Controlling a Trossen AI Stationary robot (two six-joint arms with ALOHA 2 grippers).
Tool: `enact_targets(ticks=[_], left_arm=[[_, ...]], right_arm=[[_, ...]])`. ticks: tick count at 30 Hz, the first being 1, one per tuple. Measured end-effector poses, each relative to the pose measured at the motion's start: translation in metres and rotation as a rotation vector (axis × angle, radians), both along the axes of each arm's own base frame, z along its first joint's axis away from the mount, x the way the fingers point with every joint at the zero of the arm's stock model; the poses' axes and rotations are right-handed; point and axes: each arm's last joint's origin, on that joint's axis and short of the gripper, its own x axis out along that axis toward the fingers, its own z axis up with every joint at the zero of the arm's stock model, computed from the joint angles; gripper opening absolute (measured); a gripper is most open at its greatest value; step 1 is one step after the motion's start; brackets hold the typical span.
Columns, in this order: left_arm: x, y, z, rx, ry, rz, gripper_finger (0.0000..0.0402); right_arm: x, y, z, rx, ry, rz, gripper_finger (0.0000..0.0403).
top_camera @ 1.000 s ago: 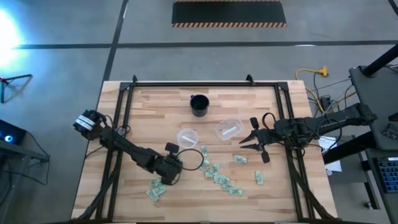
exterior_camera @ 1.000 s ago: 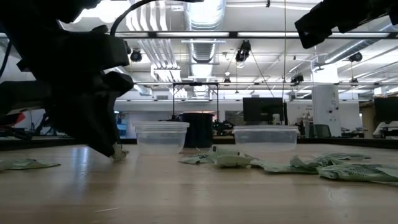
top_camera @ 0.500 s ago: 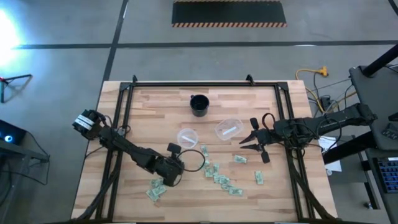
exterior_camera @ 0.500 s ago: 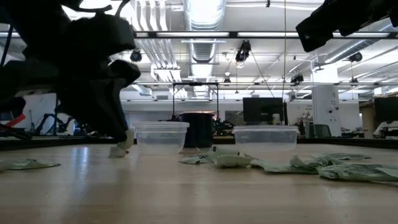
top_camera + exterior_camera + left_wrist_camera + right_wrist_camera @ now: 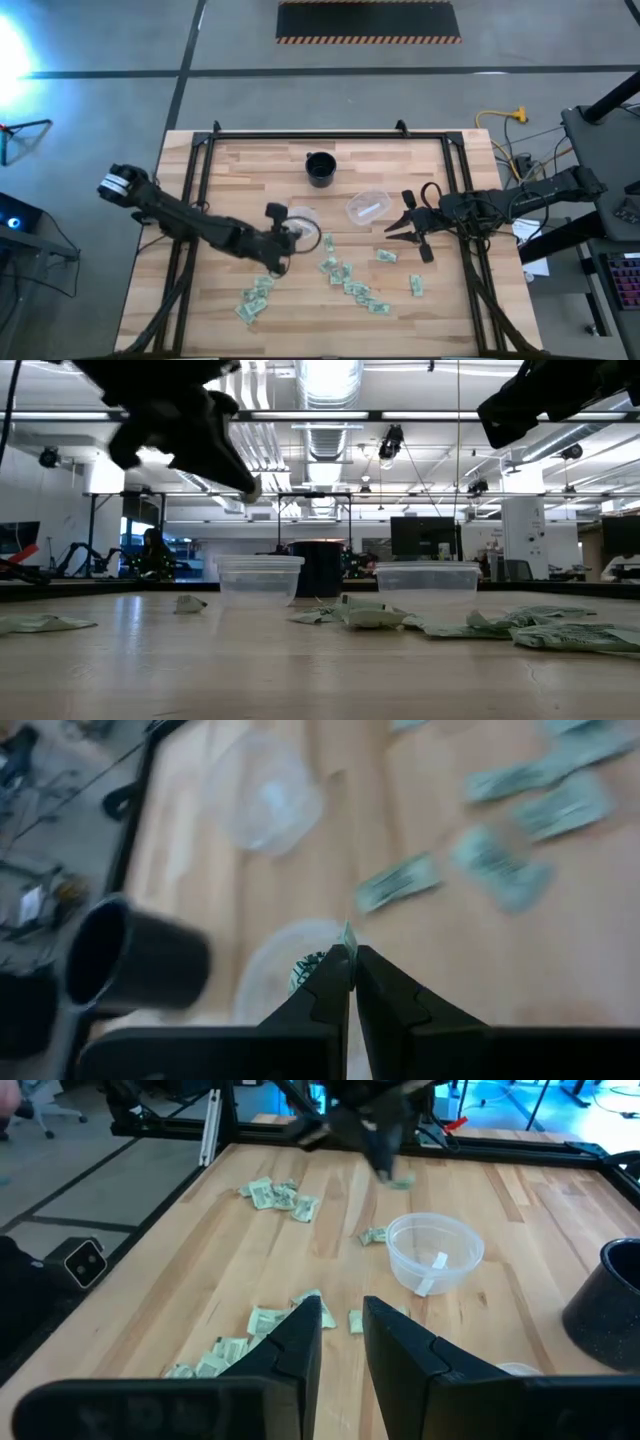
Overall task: Pick and place Stevia / Truvia into bins
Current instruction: Put the green stevia packet into the left transparent container
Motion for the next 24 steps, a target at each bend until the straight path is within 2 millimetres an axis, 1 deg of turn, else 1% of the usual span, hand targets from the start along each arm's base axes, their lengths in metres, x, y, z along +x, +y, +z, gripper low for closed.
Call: enact_targets(ticks=[6, 9, 12, 15, 20, 24], left_arm=[[0.011, 0.032, -0.007, 0.029, 0.038, 0.045, 0.0], [0.017, 0.048, -0.01, 0.004, 0.05, 0.046, 0.0], [0.021, 0.06, -0.017, -0.046, 0.09, 0.037, 0.0], [0.023, 0.065, -0.022, -0.075, 0.112, 0.034, 0.0], [0.022, 0.065, -0.025, -0.077, 0.134, 0.03, 0.0002], [0.022, 0.065, -0.025, -0.077, 0.134, 0.031, 0.0031]], right_arm=[[0.0, 0.0, 0.0, 0.011, -0.003, -0.003, 0.0068], [0.0, 0.0, 0.0, 0.022, 0.002, -0.007, 0.0068], [0.0, 0.0, 0.0, 0.025, 0.002, -0.008, 0.0068], [0.0, 0.0, 0.0, 0.029, 0.004, -0.01, 0.0068], [0.0, 0.0, -0.001, 0.031, 0.009, -0.011, 0.0068], [0.0, 0.0, -0.001, 0.031, 0.008, -0.011, 0.0068]])
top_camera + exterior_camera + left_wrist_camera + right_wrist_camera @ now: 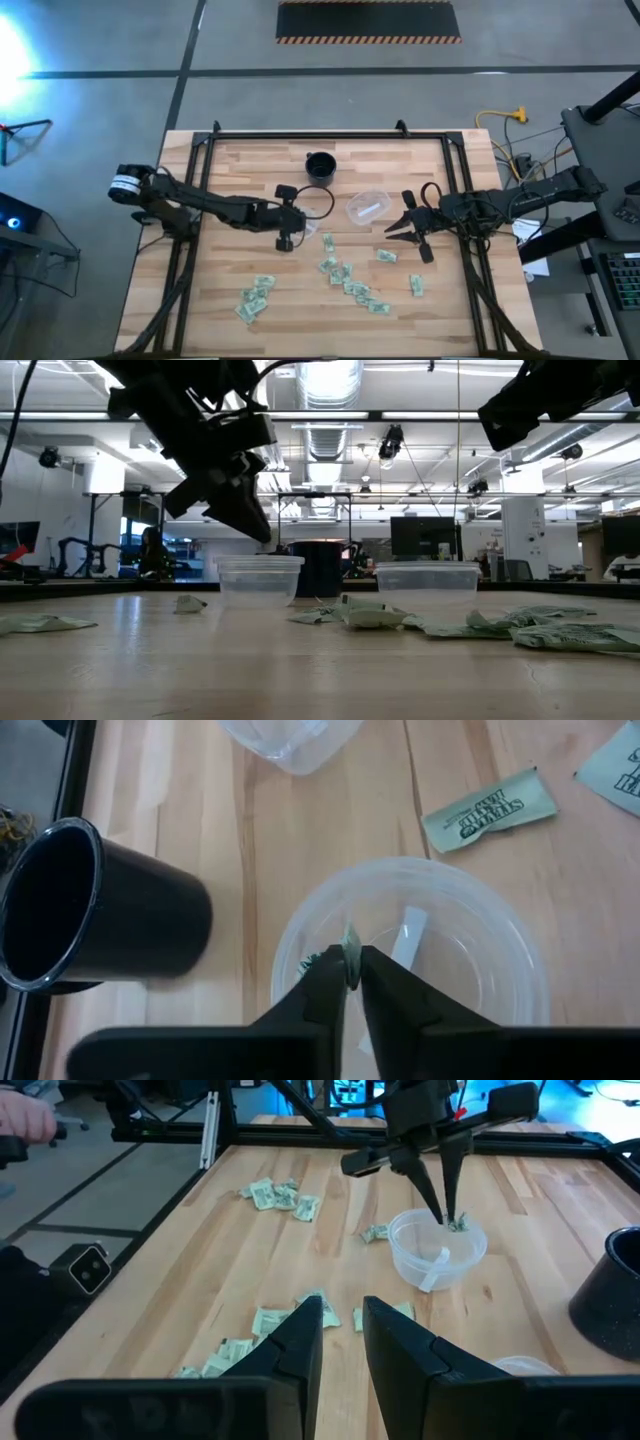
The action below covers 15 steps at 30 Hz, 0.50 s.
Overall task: Pick and place Stevia / Truvia into bins
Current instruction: Put the green stevia packet into the left transparent container, then put the green stevia packet into the right transparent container
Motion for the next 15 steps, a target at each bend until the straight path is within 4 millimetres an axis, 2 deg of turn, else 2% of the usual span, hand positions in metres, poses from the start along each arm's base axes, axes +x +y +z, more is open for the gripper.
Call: enact_targets(ticks=[5, 9, 15], left_arm=[[0.0, 0.0, 0.0, 0.002, 0.0, 0.002, 0.0082], [-0.003, -0.001, 0.003, 0.004, 0.004, -0.001, 0.0107], [-0.016, -0.02, 0.022, -0.045, -0.056, -0.026, 0.0114]], right_arm=[[0.0, 0.0, 0.0, 0.012, 0.003, -0.005, 0.0068], [0.001, 0.001, -0.002, 0.043, 0.021, -0.012, 0.0068], [0.004, 0.015, -0.03, 0.09, 0.21, 0.007, 0.0068]])
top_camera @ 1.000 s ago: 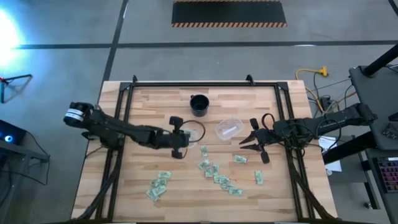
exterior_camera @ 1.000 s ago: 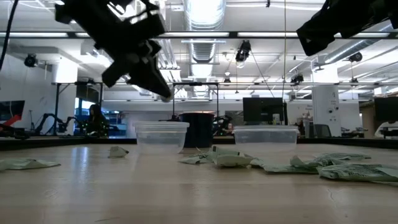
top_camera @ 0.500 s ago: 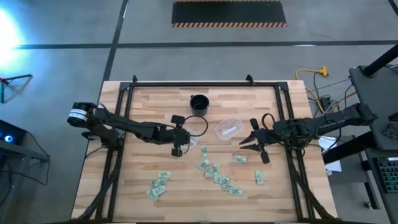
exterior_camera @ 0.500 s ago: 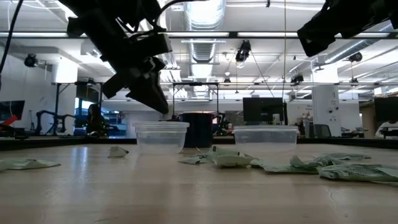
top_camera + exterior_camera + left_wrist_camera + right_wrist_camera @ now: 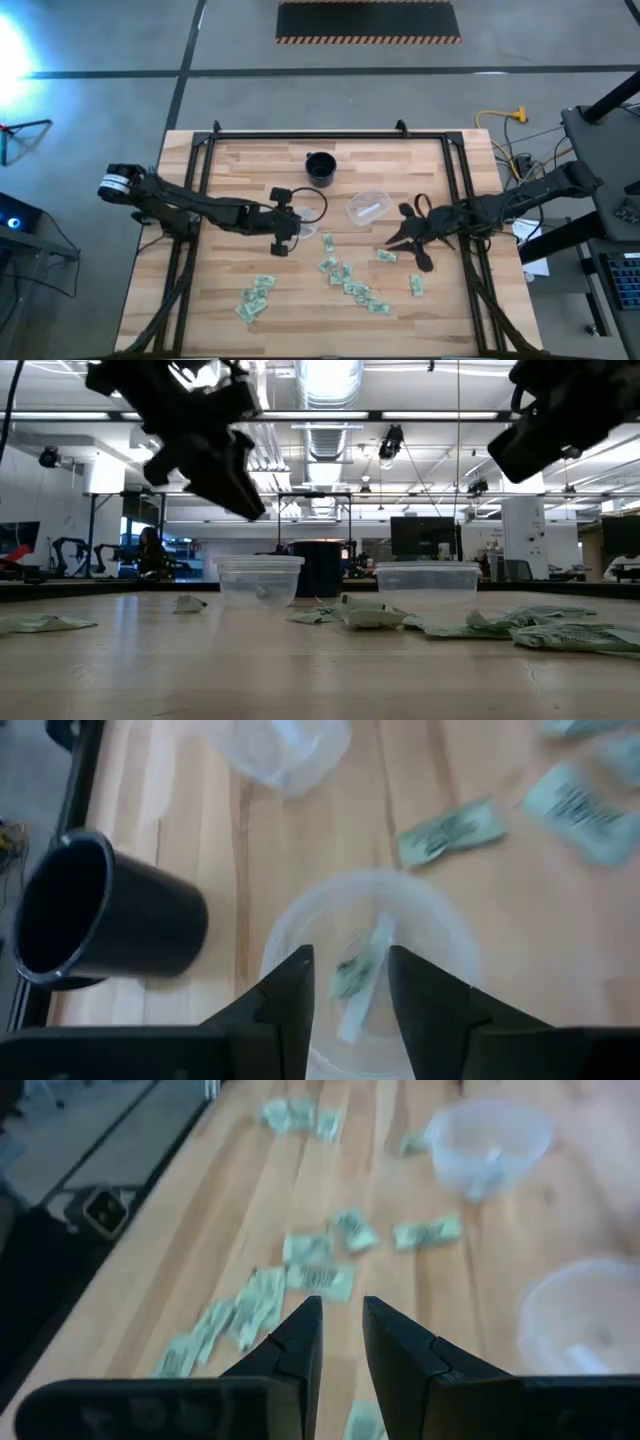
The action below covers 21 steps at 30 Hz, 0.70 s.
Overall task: Pick and place Stevia / Truvia into bins
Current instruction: Put the green stevia packet into the right transparent container
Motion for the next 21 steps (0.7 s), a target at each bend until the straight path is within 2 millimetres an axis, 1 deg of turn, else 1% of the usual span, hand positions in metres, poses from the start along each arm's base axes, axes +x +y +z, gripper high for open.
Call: enact_targets(ticks=[4, 8, 11, 13, 16, 21], left_arm=[[-0.009, -0.016, 0.014, -0.035, -0.068, -0.033, 0.0114], [-0.018, -0.03, 0.023, 0.019, -0.115, -0.032, 0.0114], [-0.024, -0.036, 0.031, 0.046, -0.15, -0.025, 0.0114], [-0.027, -0.039, 0.033, 0.053, -0.164, -0.027, 0.0114], [-0.028, -0.04, 0.034, 0.059, -0.173, -0.024, 0.0114], [-0.028, -0.041, 0.028, 0.069, -0.16, -0.02, 0.0114]], right_arm=[[0.006, 0.012, -0.018, -0.004, 0.104, -0.02, 0.0068], [0.01, 0.019, -0.035, -0.003, 0.214, -0.072, 0.0069], [0.01, 0.022, -0.043, 0.014, 0.287, -0.113, 0.008], [0.01, 0.024, -0.046, 0.021, 0.326, -0.133, 0.0092], [0.012, 0.026, -0.044, 0.015, 0.345, -0.155, 0.0113], [0.013, 0.027, -0.048, -0.009, 0.423, -0.174, 0.0145]])
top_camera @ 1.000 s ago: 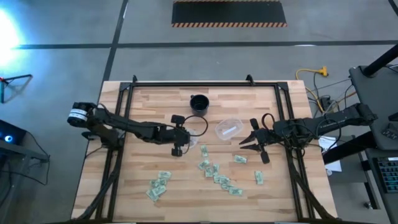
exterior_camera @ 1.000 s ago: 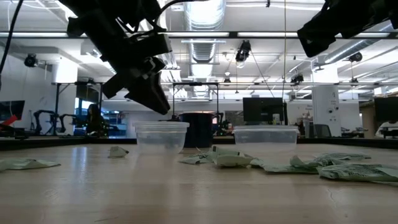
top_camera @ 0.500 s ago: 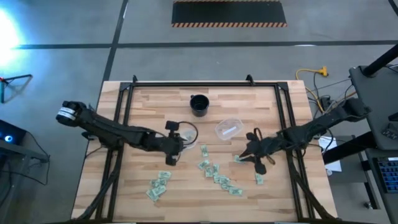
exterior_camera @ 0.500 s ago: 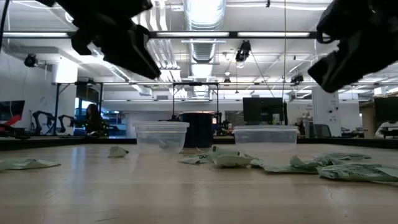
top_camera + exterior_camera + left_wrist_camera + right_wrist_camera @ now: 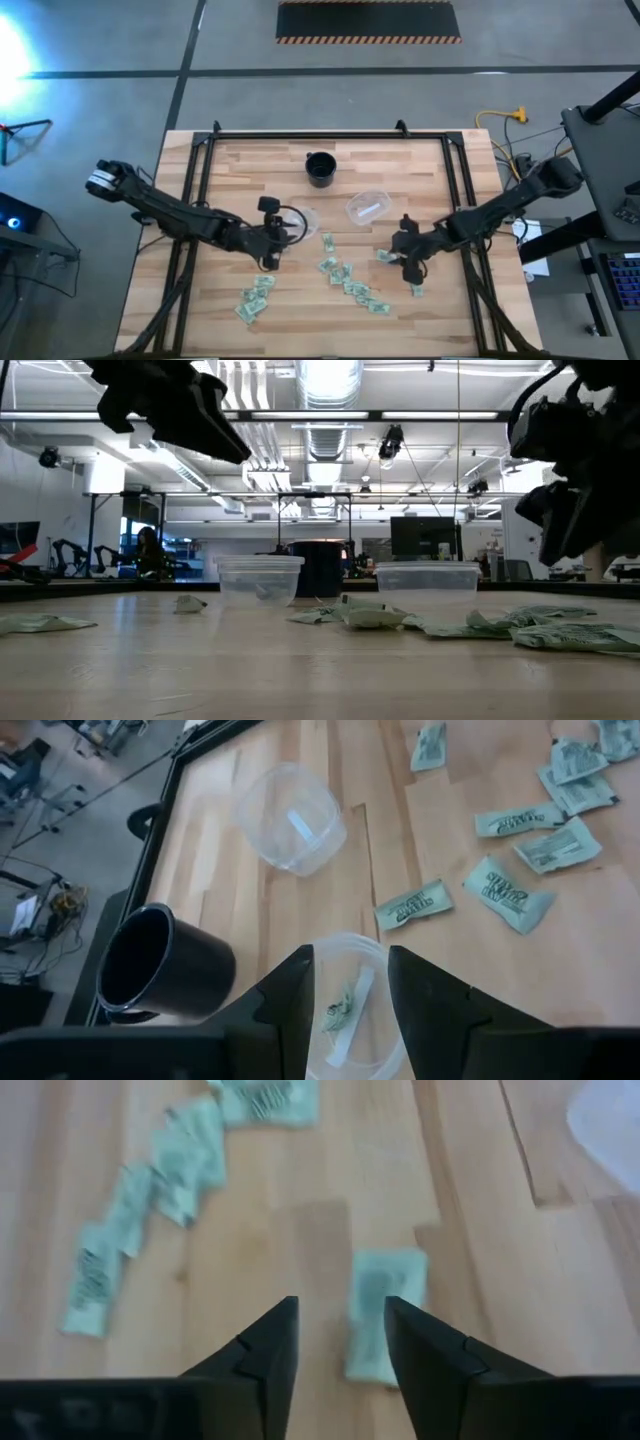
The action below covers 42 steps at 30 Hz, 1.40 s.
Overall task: Pick and place Stevia / Truvia into bins
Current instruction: Put the green stevia packet into the right transparent container
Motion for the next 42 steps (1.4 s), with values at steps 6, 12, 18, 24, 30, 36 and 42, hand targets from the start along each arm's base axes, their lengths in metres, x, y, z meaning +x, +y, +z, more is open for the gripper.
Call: enact_targets(ticks=[6, 12, 18, 24, 30, 36, 42], left_arm=[[-0.003, 0.001, -0.007, -0.011, 0.01, 0.016, 0.0114], [-0.003, 0.001, -0.006, -0.012, 0.002, 0.024, 0.0114], [-0.003, 0.001, -0.005, -0.014, -0.002, 0.029, 0.0114], [-0.003, 0.001, -0.005, -0.023, -0.006, 0.036, 0.0114], [-0.003, 0.001, -0.006, -0.023, -0.006, 0.037, 0.0114], [-0.003, 0.001, -0.006, -0.023, -0.006, 0.037, 0.0114], [-0.003, 0.001, -0.006, -0.023, -0.006, 0.037, 0.0114]], right_arm=[[0.0, -0.001, -0.013, -0.055, 0.092, -0.036, 0.0164], [0.006, 0.002, -0.027, -0.07, 0.144, -0.042, 0.0171], [0.014, 0.005, -0.032, -0.075, 0.156, -0.042, 0.0171], [0.021, 0.008, -0.038, -0.108, 0.216, -0.044, 0.0168], [0.021, 0.008, -0.035, -0.128, 0.223, -0.052, 0.014], [0.02, 0.006, -0.031, -0.138, 0.206, -0.061, 0.0107], [0.019, 0.006, -0.031, -0.146, 0.206, -0.063, 0.008]])
